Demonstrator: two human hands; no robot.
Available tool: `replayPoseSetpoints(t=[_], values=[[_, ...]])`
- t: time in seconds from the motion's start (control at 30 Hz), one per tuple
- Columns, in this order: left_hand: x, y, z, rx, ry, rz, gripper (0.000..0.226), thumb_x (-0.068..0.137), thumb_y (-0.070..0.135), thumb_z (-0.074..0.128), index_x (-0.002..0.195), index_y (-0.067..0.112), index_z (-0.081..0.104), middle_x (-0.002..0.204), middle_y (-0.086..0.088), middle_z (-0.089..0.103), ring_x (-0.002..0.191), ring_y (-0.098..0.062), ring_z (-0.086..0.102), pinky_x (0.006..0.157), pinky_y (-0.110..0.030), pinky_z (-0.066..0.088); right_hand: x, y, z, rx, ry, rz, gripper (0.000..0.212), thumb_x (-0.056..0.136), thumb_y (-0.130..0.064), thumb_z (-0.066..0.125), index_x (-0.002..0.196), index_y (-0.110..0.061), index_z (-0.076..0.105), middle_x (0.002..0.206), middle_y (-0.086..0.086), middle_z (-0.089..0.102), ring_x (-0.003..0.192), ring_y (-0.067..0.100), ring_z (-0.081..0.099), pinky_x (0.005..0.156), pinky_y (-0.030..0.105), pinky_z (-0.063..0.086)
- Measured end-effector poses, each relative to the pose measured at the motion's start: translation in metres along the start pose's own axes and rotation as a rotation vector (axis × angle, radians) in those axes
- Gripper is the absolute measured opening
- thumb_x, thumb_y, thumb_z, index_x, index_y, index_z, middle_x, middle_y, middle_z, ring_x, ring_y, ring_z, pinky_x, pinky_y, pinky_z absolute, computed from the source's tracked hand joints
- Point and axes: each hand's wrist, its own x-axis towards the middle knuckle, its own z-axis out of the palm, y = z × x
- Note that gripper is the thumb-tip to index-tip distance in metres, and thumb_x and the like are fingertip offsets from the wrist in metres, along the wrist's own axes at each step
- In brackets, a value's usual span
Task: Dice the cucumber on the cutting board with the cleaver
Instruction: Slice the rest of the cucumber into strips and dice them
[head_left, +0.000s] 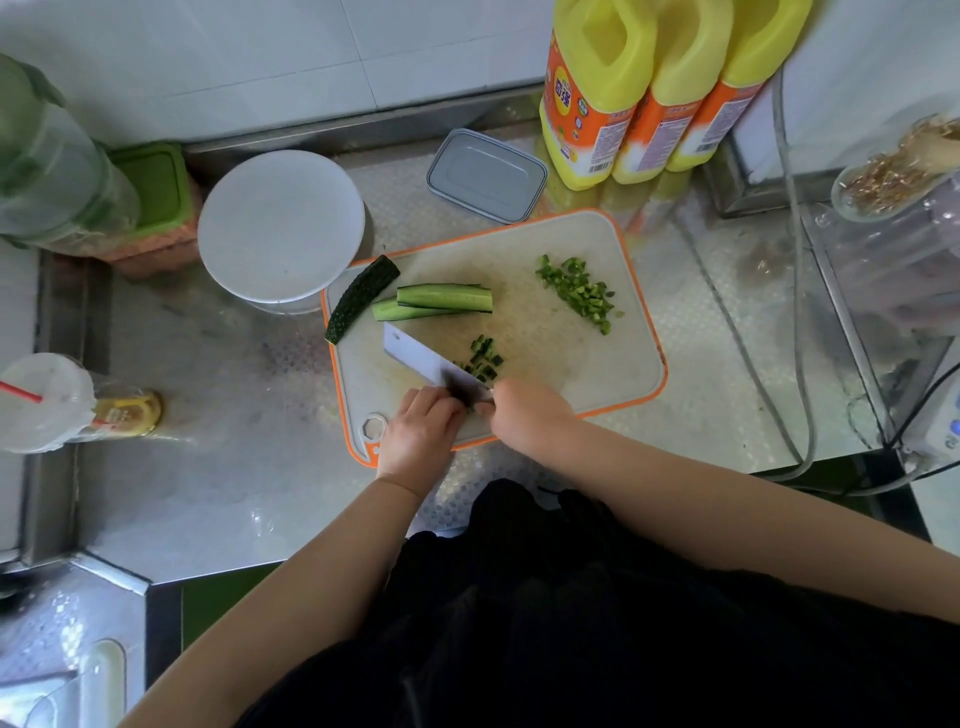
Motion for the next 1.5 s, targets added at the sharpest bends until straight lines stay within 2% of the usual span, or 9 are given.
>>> replayPoseSetpoints(t=[0.1, 0.2, 0.37, 0.53, 0.63, 0.8, 1.0, 1.27, 1.5], values=[[0.0, 0.0, -0.001, -0.003, -0.001, 0.014, 0.014, 0.088, 0.016, 0.061, 0.082, 0.008, 0.07, 0.089, -0.006, 0.063, 0.085, -0.025, 0.053, 0.057, -0.04, 0.052, 0.005, 0.009, -0.006, 0.051, 0.033, 0.038, 0.039, 0.097, -0.04, 0.046, 0.11, -0.006, 0.059, 0.109, 0.016, 0.063, 0.102, 0.035, 0.059, 0.077, 0.035, 0.043], [0.0, 0.0, -0.002, -0.017, -0.025, -0.003, 0.014, 0.088, 0.016, 0.059, 0.084, 0.007, 0.07, 0.09, -0.007, 0.062, 0.087, -0.026, 0.055, 0.06, -0.041, 0.054, 0.006, 0.021, -0.013, 0.057, 0.073, 0.063, 0.038, 0.098, -0.038, 0.043, 0.104, -0.005, 0.06, 0.101, 0.016, 0.064, 0.095, 0.035, 0.06, 0.068, 0.032, 0.039], [-0.001, 0.002, -0.008, -0.045, -0.015, -0.022, 0.014, 0.088, 0.015, 0.06, 0.086, 0.007, 0.07, 0.092, -0.008, 0.063, 0.09, -0.026, 0.055, 0.064, -0.04, 0.054, -0.005, 0.024, -0.018, 0.025, 0.126, 0.032, 0.036, 0.1, -0.035, 0.041, 0.1, -0.004, 0.059, 0.09, 0.013, 0.061, 0.089, 0.033, 0.06, 0.065, 0.031, 0.038], [-0.009, 0.007, -0.012, -0.014, 0.013, 0.011, 0.021, 0.088, 0.021, 0.055, 0.083, 0.005, 0.069, 0.091, -0.008, 0.063, 0.09, -0.023, 0.051, 0.063, -0.035, 0.05, -0.017, 0.012, -0.005, 0.007, 0.079, -0.04, 0.033, 0.1, -0.036, 0.04, 0.096, -0.008, 0.056, 0.085, 0.009, 0.057, 0.085, 0.031, 0.06, 0.065, 0.033, 0.041], [-0.01, 0.005, -0.009, -0.01, -0.012, -0.021, 0.025, 0.089, 0.023, 0.054, 0.083, 0.005, 0.069, 0.09, -0.007, 0.063, 0.088, -0.025, 0.052, 0.063, -0.037, 0.052, -0.019, 0.007, -0.002, -0.01, 0.064, -0.061, 0.028, 0.099, -0.035, 0.04, 0.09, -0.011, 0.051, 0.082, 0.007, 0.054, 0.084, 0.031, 0.059, 0.063, 0.032, 0.039], [-0.008, 0.001, -0.006, -0.018, -0.055, -0.051, 0.028, 0.09, 0.026, 0.052, 0.082, 0.006, 0.07, 0.088, -0.006, 0.063, 0.082, -0.029, 0.055, 0.058, -0.043, 0.052, -0.02, 0.0, -0.002, -0.061, 0.038, -0.08, 0.029, 0.1, -0.032, 0.039, 0.098, -0.009, 0.056, 0.089, 0.008, 0.056, 0.086, 0.03, 0.057, 0.066, 0.032, 0.04], [-0.009, 0.0, -0.005, -0.004, -0.053, -0.049, 0.025, 0.089, 0.023, 0.052, 0.081, 0.007, 0.07, 0.087, -0.006, 0.064, 0.08, -0.028, 0.054, 0.055, -0.041, 0.051, -0.009, -0.007, 0.008, -0.1, 0.013, -0.066, 0.017, 0.098, -0.019, 0.044, 0.09, -0.01, 0.056, 0.073, 0.003, 0.049, 0.078, 0.028, 0.058, 0.061, 0.031, 0.039], [-0.008, -0.001, -0.006, 0.028, -0.039, -0.004, 0.019, 0.088, 0.019, 0.055, 0.082, 0.009, 0.069, 0.089, -0.005, 0.063, 0.083, -0.026, 0.053, 0.051, -0.041, 0.052, 0.007, 0.002, 0.0, 0.006, 0.01, -0.004, 0.037, 0.098, -0.038, 0.045, 0.109, -0.006, 0.058, 0.104, 0.013, 0.062, 0.099, 0.033, 0.059, 0.074, 0.033, 0.041], [-0.005, 0.001, -0.002, 0.015, -0.016, -0.015, 0.018, 0.089, 0.018, 0.055, 0.081, 0.008, 0.068, 0.089, -0.007, 0.06, 0.085, -0.025, 0.051, 0.054, -0.041, 0.052, 0.007, 0.02, -0.011, 0.032, 0.099, 0.032, 0.038, 0.099, -0.037, 0.043, 0.107, -0.003, 0.059, 0.103, 0.015, 0.063, 0.097, 0.034, 0.059, 0.069, 0.031, 0.038]])
